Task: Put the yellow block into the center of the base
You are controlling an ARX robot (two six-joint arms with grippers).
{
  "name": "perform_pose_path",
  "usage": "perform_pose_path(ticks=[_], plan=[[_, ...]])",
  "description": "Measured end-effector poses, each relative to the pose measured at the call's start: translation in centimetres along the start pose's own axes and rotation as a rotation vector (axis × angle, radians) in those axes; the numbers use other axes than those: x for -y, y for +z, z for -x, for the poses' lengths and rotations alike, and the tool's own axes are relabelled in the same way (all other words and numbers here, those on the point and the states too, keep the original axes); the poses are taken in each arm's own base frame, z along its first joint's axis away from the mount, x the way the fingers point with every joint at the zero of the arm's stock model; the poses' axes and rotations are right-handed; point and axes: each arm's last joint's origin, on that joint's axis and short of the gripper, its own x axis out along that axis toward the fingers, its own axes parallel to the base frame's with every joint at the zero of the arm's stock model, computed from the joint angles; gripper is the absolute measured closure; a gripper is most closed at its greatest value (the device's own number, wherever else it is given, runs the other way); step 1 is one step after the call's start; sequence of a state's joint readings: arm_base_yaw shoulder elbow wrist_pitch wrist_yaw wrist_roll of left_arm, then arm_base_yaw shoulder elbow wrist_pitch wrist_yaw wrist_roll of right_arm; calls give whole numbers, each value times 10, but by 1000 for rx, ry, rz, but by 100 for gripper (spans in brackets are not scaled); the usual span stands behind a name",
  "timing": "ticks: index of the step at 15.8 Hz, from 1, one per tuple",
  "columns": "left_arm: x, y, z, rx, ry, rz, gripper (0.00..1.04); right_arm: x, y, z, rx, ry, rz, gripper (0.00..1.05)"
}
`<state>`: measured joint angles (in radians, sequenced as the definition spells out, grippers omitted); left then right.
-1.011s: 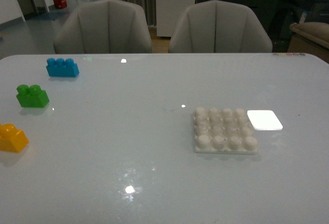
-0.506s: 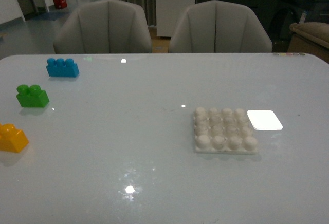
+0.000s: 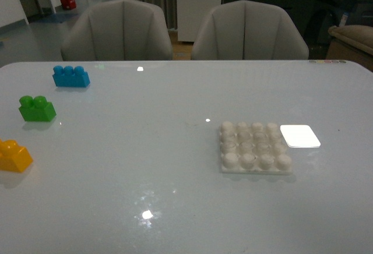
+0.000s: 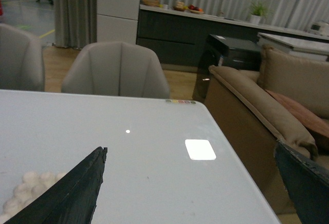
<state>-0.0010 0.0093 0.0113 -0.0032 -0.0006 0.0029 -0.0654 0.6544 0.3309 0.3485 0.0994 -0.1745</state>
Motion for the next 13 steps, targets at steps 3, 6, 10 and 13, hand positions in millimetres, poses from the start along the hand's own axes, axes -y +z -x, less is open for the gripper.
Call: perform_pose_path(ticks=[3,6,10,13], plan=[[0,0,0,0,0,0,7,-4,11,-42,-35,47,-5,6],[0,0,0,0,0,0,7,-31,-5,-140,-330,184,-76,6],[0,0,0,0,0,0,7,-90,-79,-199,-665,291,-48,6],[0,0,0,0,0,0,7,-112,-123,-214,-845,334,-88,6]])
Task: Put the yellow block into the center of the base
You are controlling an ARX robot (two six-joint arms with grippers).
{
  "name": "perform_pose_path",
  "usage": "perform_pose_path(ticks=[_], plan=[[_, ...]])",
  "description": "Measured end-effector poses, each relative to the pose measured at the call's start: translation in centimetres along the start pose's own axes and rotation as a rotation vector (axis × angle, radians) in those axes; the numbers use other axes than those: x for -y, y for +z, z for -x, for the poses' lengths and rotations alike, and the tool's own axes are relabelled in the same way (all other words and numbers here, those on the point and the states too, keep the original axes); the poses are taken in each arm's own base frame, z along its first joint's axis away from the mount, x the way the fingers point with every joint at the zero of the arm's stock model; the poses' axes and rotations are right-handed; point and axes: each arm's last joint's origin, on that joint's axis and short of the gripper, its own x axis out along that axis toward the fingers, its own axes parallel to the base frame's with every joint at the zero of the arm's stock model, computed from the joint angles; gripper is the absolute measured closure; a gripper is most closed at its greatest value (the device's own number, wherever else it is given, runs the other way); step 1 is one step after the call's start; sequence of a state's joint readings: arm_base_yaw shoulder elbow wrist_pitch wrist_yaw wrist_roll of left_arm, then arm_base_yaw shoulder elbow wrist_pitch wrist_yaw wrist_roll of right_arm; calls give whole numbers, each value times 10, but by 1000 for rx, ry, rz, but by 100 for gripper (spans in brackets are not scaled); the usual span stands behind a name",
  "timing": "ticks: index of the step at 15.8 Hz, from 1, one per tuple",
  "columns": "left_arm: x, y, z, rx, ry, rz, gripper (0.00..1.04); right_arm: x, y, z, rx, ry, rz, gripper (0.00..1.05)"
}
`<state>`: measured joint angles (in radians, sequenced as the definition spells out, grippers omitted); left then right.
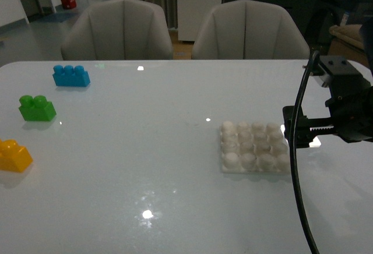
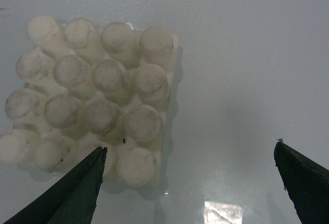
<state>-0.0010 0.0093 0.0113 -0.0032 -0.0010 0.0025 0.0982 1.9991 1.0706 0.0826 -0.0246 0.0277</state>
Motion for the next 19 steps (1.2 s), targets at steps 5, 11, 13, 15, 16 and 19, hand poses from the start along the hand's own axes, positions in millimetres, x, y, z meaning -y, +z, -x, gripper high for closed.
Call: perform_pose_path(ticks=[5,11,13,15,16,19], plan=[[0,0,0,0,0,0,7,-9,15,-31,-64,70,-69,6],[0,0,0,0,0,0,7,-22,14,-60,-140,74,-71,6],[0,0,0,0,0,0,7,-25,14,-62,-150,82,-86,6],[0,0,0,0,0,0,7,-27,13,-64,-152,86,-93,6],[0,0,0,0,0,0,7,-27,11,-66,-151,85,-92,6],[0,0,0,0,0,0,7,-36,9,-72,-138,103,-78,6]])
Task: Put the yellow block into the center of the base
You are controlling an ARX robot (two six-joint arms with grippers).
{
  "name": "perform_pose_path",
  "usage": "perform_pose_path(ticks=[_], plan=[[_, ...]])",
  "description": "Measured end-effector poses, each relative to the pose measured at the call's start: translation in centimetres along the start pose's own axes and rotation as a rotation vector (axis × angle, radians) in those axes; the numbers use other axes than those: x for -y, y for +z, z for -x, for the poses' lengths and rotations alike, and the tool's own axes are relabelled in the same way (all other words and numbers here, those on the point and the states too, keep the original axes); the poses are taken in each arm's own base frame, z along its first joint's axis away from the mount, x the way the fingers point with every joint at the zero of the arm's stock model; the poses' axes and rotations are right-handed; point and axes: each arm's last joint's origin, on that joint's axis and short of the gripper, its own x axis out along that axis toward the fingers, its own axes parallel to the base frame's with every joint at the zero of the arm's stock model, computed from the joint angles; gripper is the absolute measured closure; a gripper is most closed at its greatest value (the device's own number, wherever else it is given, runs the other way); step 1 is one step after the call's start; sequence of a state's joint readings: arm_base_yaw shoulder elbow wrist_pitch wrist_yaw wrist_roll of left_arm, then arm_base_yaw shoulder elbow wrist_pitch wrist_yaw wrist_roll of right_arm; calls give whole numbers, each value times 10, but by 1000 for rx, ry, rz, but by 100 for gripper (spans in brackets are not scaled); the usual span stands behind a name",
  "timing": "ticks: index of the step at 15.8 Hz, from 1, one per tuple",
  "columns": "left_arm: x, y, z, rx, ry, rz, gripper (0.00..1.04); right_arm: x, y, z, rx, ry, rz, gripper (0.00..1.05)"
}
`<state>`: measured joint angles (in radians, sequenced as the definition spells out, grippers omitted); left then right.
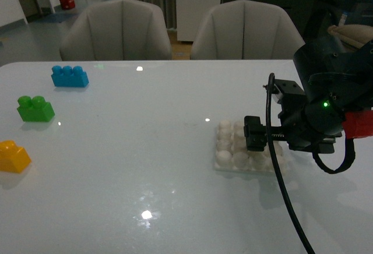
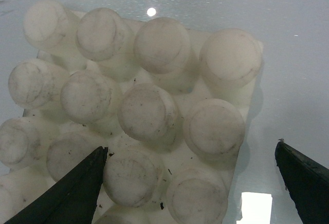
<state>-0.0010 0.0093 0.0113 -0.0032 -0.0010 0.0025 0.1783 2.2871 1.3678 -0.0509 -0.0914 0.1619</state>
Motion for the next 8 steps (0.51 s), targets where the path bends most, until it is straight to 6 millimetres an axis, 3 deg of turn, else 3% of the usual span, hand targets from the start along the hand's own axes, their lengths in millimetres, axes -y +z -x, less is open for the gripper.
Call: perform_pose_path(ticks=[2,8], plan=[[0,0,0,0,0,0,7,-21,-2,-5,6,51,36,6],[0,0,0,0,0,0,7,-60,-7,-7,-18,144,87,6]])
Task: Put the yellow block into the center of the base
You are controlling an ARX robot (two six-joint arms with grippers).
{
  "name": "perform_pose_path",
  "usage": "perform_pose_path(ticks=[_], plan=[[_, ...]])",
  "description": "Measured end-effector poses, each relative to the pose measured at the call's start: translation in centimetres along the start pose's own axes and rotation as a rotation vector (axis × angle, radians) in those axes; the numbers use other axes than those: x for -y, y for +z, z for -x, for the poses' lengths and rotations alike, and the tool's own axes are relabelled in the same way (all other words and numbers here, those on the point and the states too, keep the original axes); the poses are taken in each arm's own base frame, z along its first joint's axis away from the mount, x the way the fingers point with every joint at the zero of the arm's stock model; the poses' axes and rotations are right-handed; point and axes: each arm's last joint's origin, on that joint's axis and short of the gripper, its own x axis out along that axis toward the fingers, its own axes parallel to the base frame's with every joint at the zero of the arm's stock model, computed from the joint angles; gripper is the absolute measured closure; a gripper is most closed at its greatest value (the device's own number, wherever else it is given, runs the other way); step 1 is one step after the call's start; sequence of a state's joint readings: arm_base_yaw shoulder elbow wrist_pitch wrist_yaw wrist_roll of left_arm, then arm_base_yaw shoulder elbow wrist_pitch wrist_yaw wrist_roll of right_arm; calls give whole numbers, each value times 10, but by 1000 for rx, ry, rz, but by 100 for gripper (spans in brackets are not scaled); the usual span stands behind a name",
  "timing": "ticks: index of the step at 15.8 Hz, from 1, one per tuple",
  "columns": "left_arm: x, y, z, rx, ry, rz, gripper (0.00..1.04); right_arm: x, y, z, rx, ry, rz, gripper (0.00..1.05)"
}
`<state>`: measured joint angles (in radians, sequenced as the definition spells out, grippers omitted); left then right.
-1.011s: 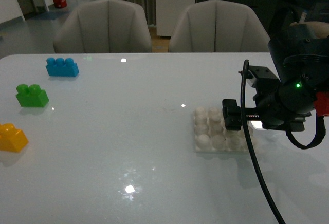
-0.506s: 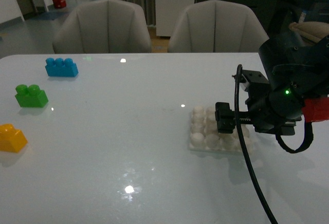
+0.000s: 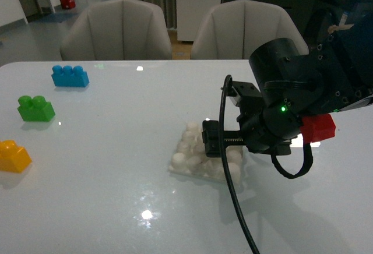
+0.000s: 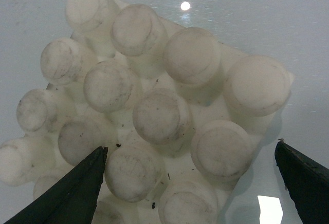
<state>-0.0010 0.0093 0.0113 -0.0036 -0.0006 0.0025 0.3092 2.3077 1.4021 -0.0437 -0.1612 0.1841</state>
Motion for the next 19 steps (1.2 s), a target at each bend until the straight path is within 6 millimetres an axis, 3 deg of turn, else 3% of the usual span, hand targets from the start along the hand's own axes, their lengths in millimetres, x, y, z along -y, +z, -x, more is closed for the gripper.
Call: perform_pose_path(ticks=[3,6,11,13,15,19], plan=[[0,0,0,0,0,0,7,-15,-3,-2,-14,39,32,6],[0,0,0,0,0,0,7,-11,-2,1,-13,50,35,6],[0,0,0,0,0,0,7,4,17,44,98,76,7,6],[0,0,0,0,0,0,7,14,23,70,171,80,-17,6],[0,0,0,0,0,0,7,26,25,109,295,66,-28,6],[0,0,0,0,0,0,7,35,5,200,535,-14,-20,6]])
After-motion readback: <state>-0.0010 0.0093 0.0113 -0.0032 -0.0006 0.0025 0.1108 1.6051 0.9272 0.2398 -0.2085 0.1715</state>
